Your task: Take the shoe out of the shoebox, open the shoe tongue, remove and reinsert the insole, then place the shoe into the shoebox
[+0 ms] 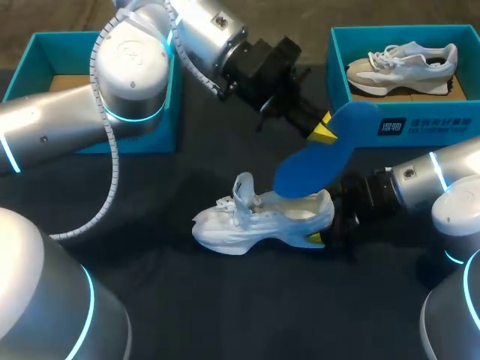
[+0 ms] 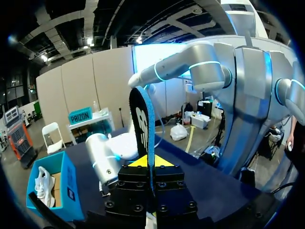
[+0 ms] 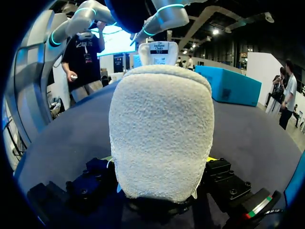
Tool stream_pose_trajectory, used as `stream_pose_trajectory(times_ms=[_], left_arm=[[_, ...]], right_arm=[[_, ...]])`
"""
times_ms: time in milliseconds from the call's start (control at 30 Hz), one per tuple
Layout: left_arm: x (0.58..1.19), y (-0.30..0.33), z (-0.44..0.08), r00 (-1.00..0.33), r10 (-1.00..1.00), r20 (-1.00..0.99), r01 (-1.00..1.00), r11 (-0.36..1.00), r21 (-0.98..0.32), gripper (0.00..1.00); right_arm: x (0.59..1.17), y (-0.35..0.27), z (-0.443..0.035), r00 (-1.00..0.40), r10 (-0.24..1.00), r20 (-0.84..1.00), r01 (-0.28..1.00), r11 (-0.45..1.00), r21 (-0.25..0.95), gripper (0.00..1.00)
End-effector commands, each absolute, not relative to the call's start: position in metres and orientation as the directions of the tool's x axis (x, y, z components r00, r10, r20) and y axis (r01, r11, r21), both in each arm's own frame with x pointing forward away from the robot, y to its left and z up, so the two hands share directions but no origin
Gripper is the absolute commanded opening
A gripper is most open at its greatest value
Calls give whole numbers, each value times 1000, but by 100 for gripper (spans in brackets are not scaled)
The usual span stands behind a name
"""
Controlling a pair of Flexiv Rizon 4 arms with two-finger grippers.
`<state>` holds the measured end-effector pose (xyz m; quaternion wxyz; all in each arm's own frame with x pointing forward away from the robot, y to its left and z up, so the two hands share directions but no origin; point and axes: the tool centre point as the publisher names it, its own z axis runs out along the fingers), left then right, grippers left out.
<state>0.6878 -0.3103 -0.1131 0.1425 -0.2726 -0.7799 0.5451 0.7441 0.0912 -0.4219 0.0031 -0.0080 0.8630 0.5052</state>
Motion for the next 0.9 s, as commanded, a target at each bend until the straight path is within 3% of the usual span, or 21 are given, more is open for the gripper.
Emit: stream_pose_trajectory(times_ms=[33,367,900], left_arm=[[687,-309,-115,-812,578,-78,263,244,-933,0],[687,-309,-115,-812,578,-78,263,244,-933,0],[677,-299,-63,-872,464,159,-92,163,-982,0]], right_arm=[[744,93,-423,-1000,-9,-14,-16,492,871,0],[744,93,-423,-1000,-9,-14,-16,492,871,0],[744,93,-423,-1000,-9,-14,-16,492,871,0]])
